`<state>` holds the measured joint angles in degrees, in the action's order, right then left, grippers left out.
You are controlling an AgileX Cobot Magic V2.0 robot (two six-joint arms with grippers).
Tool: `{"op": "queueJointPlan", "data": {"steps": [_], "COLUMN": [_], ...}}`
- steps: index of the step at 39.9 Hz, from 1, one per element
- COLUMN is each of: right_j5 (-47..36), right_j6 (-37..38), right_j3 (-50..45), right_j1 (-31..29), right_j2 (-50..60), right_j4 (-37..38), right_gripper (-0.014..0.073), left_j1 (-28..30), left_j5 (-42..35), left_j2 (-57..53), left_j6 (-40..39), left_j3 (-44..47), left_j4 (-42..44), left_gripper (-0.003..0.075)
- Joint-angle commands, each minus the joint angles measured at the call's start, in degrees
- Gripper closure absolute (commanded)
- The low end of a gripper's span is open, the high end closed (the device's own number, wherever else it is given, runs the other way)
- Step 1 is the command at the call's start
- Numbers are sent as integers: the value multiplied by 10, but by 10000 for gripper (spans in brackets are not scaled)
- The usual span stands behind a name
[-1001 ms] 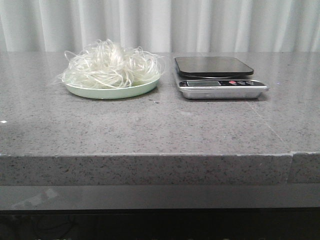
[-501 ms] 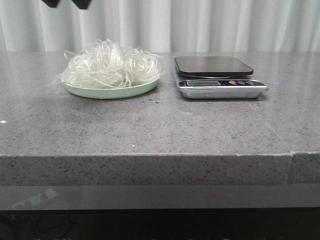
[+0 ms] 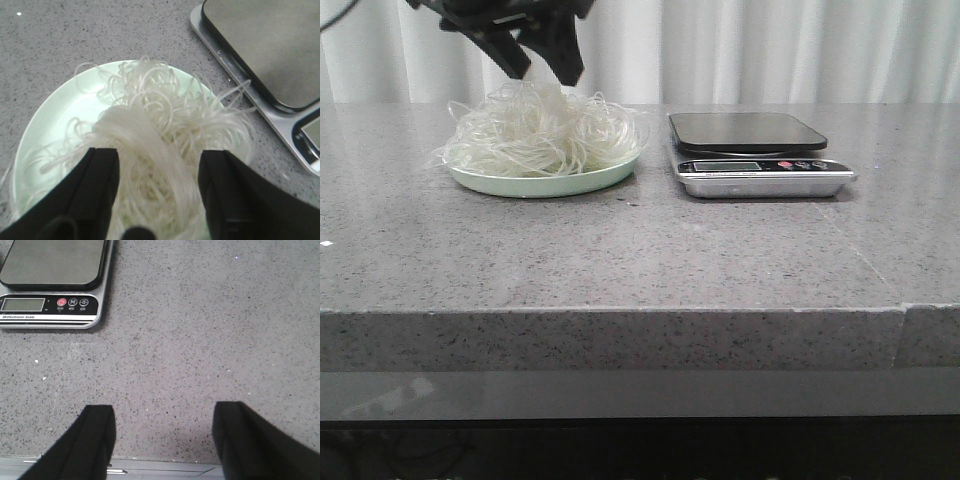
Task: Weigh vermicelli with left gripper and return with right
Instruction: 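Lower the left gripper into the vermicelli on the green plate and close, then lift the vermicelli with the left gripper and release it onto the scale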
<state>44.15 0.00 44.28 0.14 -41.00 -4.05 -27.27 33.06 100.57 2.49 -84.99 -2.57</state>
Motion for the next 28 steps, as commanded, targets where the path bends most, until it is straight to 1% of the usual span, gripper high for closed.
{"op": "queueJointPlan", "data": {"steps": [1,9,11,14,19,23,28], "right_j5": [-32,-32,-32,-32,-32,-32,-32], "right_j6": [-5,-5,-5,-5,-5,-5,-5], "right_j3": [16,16,16,16,16,16,16], "right_j1": [1,1,1,1,1,1,1], "right_j2": [-2,-2,-2,-2,-2,-2,-2], "right_j4": [1,1,1,1,1,1,1], "right_gripper": [55,55,55,55,55,55,55], "left_j1": [-4,-4,-4,-4,-4,-4,-4], "left_j5": [-37,-33,-30,-29,-28,-21,-14], "left_j2": [-2,23,24,24,24,24,17], "left_j6": [-1,-1,-1,-1,-1,-1,-1], "left_j3": [-35,-41,-41,-41,-41,-41,-43], "left_j4": [1,1,1,2,2,2,2], "left_gripper": [281,282,294,354,489,573,565]}}
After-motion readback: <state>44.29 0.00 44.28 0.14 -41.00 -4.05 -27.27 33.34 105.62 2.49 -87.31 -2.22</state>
